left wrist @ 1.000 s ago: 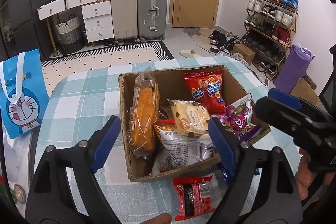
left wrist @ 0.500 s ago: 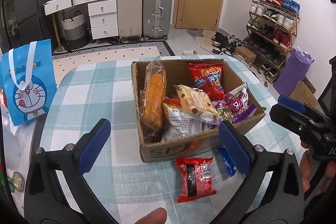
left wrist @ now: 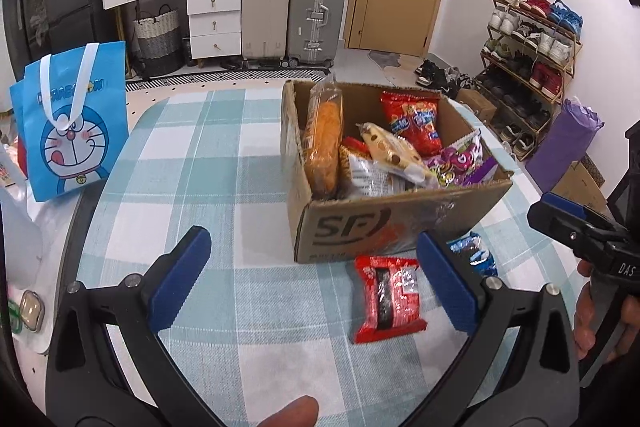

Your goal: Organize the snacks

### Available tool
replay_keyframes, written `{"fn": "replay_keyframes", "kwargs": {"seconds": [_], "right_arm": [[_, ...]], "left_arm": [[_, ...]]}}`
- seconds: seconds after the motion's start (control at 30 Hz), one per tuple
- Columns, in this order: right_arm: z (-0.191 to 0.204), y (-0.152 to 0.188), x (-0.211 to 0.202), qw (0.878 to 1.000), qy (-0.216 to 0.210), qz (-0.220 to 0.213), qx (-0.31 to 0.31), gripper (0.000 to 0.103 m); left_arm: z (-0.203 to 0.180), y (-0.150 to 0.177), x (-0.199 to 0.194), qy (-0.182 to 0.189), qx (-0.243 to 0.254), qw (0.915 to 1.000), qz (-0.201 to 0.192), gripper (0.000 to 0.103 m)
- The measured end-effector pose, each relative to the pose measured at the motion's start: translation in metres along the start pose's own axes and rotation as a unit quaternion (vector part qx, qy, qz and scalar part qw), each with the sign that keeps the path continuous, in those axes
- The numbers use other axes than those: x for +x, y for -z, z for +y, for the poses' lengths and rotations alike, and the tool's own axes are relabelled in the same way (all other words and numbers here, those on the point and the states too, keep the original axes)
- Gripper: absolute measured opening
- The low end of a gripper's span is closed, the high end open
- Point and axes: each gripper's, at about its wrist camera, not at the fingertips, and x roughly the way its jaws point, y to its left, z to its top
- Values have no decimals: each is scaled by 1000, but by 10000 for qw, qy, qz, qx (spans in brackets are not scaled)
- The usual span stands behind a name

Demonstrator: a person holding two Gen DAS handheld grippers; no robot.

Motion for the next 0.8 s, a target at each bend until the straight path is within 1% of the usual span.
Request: {"fn": "replay_keyframes", "kwargs": {"seconds": [0.17,0.43,0.8], "right_arm": [[-6,11,7,9998,33,121,127,102],[-13,20,12,9995,104,237,175,102],[-18,38,29,9982,173,539,182,102]], "left_arm": [[1,11,4,-26,9,9999,129,103],[-4,22,15,20,-3,9995,304,103],[-13,44,35,21,82,9979,644,103]]}}
